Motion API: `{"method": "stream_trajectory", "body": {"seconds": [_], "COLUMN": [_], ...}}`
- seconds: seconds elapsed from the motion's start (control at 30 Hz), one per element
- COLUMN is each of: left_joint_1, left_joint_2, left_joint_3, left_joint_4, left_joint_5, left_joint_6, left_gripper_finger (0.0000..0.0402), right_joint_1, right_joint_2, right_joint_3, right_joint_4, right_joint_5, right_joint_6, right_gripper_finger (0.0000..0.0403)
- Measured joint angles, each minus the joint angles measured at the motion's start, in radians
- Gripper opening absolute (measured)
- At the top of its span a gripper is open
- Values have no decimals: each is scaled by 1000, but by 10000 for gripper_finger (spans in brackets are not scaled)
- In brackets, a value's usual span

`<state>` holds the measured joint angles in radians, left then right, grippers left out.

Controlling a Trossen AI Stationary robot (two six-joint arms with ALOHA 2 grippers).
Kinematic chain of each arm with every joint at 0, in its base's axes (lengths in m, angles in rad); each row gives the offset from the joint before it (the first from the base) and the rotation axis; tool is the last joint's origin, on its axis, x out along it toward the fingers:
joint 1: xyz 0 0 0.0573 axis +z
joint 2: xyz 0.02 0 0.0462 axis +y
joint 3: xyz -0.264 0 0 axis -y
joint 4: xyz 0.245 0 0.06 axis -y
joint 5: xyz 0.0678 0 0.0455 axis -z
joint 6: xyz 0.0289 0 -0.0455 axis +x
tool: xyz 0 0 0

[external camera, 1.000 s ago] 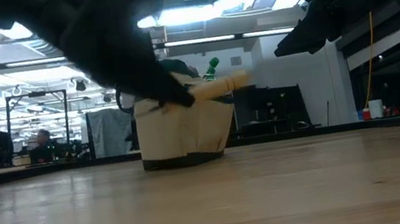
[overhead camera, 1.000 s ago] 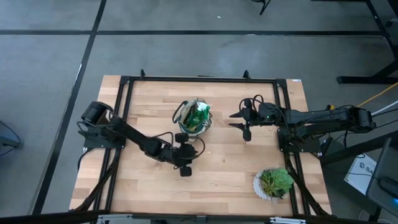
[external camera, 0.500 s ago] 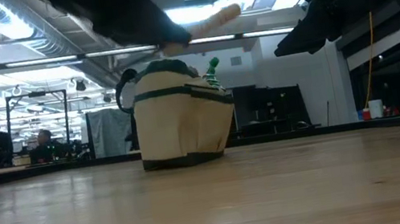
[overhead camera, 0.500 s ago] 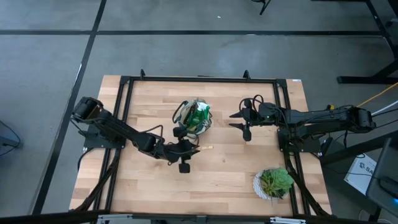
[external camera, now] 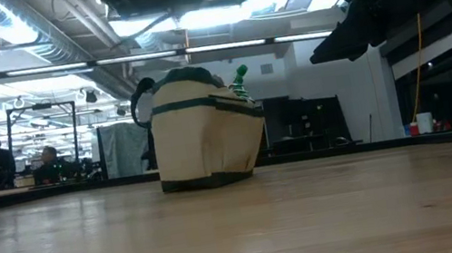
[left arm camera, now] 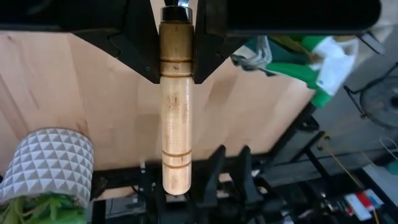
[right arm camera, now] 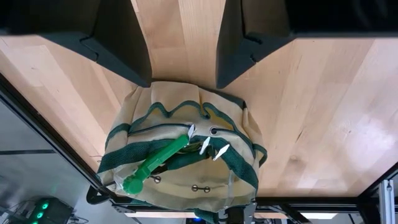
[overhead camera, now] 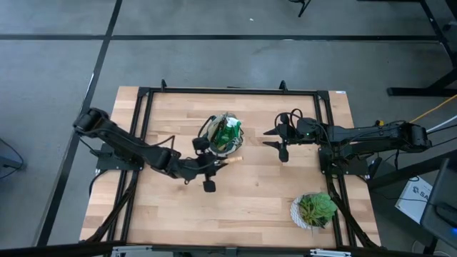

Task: Pick & Place Garden tools in Gardening bag
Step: Put the brown trowel into the gardening bag

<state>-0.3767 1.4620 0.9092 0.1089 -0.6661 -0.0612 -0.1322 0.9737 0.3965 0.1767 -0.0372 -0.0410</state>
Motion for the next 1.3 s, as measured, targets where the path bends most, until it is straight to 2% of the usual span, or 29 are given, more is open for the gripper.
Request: {"method": "stream_trajectory", "body": {"seconds": [0.17,0.27,0.73,1.3], "left_joint_1": [0,0,0,17], "left_joint_2": [-33,-41,-41,-40], "left_joint_3": [0,1,1,1], "left_joint_4": [11,85,436,638], "left_joint_5": [-25,-19,118,239], "left_joint_6": [20,64,374,460], "left_gripper_finger": [70,72,71,72], "right_joint_1": [0,0,0,0], "right_joint_2": [0,0,0,0], "right_joint_3": [0,0,0,0], "right_joint_4": [0,0,0,0], "right_joint_5": [0,0,1,4], "right_joint_6": [0,0,0,0], "right_gripper_finger": [181,181,181,181]}}
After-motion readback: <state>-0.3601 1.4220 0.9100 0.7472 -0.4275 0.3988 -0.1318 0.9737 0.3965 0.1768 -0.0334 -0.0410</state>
